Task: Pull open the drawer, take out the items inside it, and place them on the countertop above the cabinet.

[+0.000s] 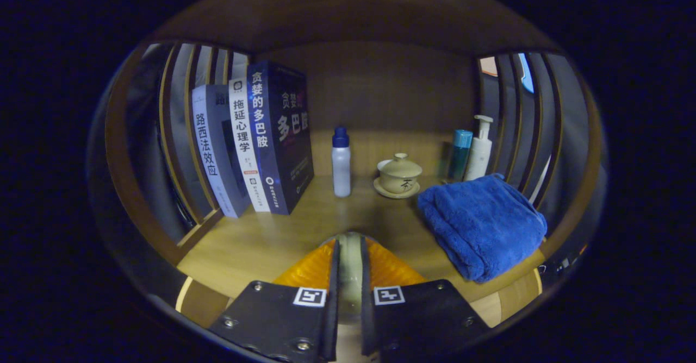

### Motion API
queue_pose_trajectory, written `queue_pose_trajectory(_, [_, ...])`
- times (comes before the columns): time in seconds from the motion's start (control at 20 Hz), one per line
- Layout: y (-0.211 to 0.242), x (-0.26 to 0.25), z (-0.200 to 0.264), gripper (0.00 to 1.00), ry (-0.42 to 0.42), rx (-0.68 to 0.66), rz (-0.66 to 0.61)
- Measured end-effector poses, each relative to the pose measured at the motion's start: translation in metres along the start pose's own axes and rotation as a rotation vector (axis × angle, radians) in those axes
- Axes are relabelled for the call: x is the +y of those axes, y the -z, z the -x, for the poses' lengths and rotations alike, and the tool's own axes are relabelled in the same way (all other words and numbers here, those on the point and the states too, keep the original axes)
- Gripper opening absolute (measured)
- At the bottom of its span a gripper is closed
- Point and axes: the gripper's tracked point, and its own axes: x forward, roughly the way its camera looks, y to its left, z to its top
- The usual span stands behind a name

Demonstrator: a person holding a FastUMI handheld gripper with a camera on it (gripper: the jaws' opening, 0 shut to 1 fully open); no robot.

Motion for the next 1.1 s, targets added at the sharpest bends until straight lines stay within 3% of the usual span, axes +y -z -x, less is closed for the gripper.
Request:
queue_pose_trajectory(0.35, [-0.001, -0.008, -0.011, 0.19, 0.0, -0.004, -0.017])
queue_pose_trajectory(0.4, [-0.002, -0.01, -0.009, 0.28, 0.009, -0.003, -0.012])
queue_pose_trajectory(0.6, [-0.008, -0.014, -0.001, 0.48, 0.019, -0.03, -0.011])
queue_pose_trajectory(0.8, [-0.022, -0.014, 0.023, 0.91, 0.009, -0.078, -0.038])
queue_pose_trajectory(1.1, [-0.041, -0.015, 0.095, 0.96, 0.008, -0.266, -0.033])
